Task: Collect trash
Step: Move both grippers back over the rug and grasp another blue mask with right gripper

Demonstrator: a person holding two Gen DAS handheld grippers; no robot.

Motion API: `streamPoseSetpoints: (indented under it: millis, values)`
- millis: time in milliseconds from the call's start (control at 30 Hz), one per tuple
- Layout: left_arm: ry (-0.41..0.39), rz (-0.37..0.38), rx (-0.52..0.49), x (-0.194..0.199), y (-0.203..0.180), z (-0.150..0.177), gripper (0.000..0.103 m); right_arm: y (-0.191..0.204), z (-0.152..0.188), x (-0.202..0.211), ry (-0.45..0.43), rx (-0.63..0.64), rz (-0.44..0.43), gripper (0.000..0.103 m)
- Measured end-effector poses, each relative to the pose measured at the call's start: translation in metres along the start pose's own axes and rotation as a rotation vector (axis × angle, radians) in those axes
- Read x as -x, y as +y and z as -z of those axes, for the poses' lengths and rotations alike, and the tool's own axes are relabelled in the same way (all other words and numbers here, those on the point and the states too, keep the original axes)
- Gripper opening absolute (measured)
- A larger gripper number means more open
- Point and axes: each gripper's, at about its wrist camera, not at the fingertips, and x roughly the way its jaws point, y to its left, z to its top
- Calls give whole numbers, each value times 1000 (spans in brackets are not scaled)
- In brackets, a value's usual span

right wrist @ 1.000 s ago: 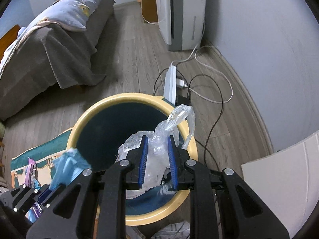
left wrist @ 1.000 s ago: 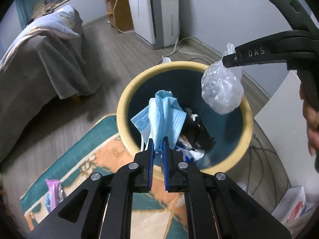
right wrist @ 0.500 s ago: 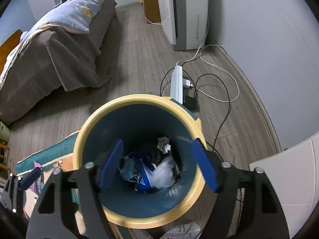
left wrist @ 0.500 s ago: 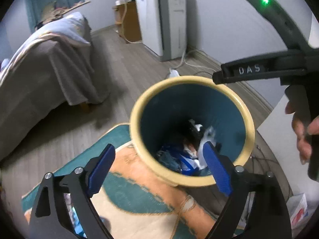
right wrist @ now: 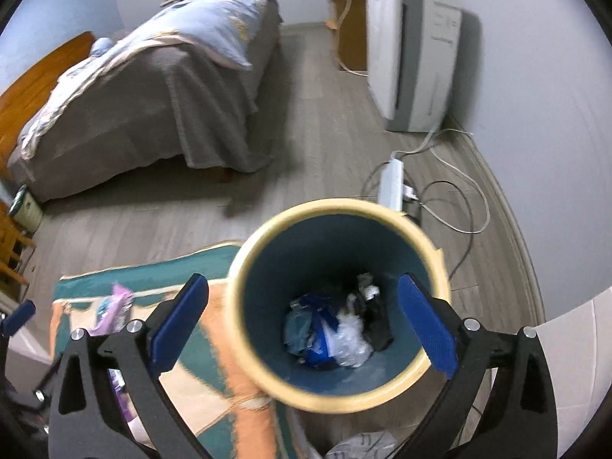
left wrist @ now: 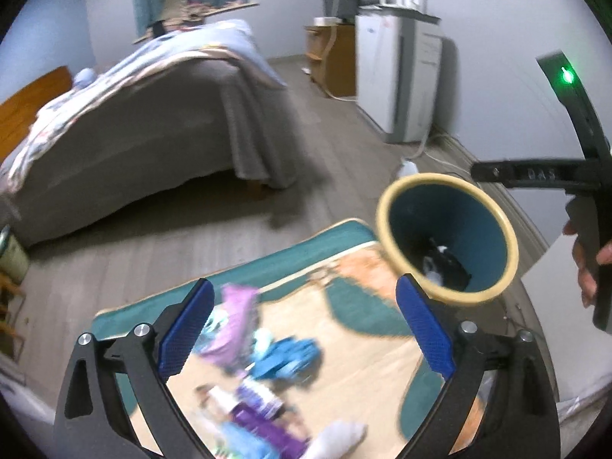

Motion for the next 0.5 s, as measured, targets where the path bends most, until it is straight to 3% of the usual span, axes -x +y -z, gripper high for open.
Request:
streamPoseSetpoints:
  millis: [233,500]
  values:
    - [-20,-93,70,52,48,37,96,49,24,25,14,5,-74,97]
    - [-5,-163,210,76,99,90,96,113,75,23,30,59,-82,97]
